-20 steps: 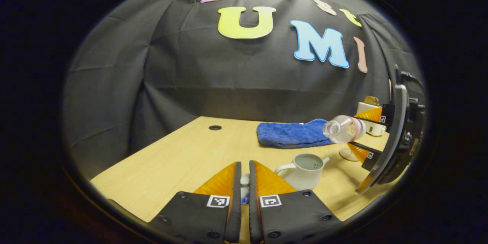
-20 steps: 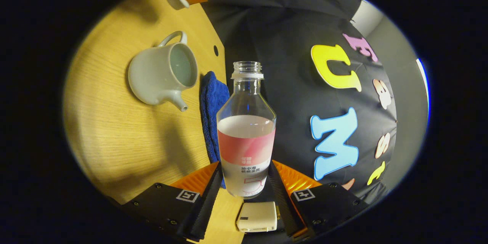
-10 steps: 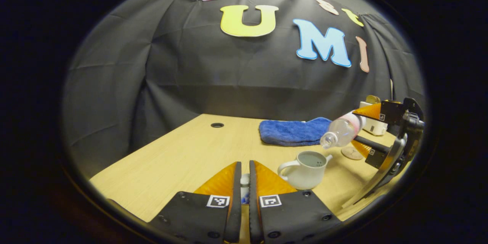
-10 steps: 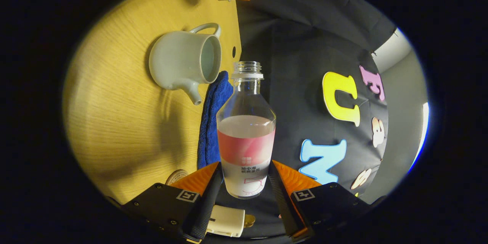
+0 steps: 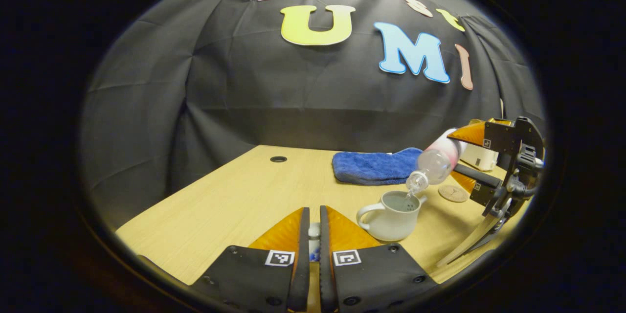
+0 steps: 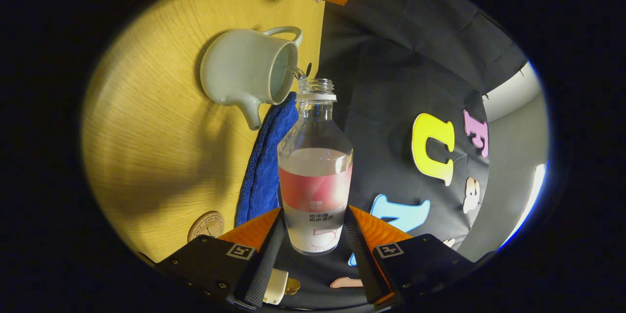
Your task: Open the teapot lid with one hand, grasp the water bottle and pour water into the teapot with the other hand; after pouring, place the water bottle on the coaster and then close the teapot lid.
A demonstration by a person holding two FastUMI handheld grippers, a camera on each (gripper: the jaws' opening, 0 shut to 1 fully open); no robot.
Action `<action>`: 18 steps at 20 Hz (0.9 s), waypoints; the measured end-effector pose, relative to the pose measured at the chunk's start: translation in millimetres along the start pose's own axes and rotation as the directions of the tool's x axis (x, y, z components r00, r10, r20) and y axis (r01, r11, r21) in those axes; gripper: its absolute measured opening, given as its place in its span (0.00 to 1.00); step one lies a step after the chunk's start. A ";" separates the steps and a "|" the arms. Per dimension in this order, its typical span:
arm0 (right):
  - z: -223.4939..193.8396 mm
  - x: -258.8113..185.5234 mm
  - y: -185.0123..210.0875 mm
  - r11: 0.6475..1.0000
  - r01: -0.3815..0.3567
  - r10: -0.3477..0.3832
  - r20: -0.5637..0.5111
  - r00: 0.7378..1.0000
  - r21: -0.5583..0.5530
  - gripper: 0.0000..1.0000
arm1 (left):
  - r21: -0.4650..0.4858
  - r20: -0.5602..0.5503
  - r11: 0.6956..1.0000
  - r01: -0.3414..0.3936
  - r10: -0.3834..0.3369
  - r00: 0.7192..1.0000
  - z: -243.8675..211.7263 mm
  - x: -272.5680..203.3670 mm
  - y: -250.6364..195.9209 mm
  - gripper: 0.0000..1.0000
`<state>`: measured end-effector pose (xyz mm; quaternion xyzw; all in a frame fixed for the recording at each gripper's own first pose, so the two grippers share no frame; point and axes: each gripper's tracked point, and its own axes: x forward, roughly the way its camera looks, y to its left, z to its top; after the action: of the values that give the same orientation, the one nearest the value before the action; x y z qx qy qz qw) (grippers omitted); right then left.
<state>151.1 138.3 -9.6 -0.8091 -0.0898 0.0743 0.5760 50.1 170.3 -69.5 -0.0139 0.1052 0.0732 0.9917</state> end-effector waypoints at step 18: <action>-2.1 3.5 -24.5 0.992 0.064 -0.061 0.034 0.998 -0.110 0.74 | 0.001 -0.017 1.000 0.009 -0.009 1.000 -6.1 3.6 -6.1 0.16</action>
<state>153.5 145.1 14.2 -0.8353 -0.1281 0.0636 0.5308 53.2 164.5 -76.2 -0.0142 0.1137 0.0685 0.9911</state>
